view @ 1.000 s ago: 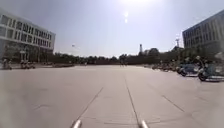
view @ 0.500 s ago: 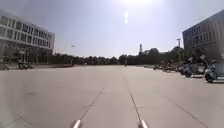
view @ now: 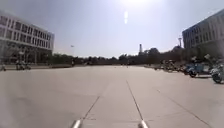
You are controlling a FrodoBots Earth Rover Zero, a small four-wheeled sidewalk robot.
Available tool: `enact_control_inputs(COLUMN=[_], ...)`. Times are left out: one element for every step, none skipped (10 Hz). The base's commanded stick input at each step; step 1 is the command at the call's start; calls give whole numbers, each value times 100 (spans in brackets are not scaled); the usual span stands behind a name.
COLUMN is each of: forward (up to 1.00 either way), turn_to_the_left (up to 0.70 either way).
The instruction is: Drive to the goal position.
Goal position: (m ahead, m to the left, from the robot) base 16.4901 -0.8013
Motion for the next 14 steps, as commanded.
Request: enact_control_inputs(forward=[70, 70, 70, 70, 70, 70, 70, 70, 70, 70, 70, 70, 70, 70], turn_to_the_left=[0, 0, 0, 0, 0, 0, 0, 0, 0, 0, 0, 0, 0, 0])
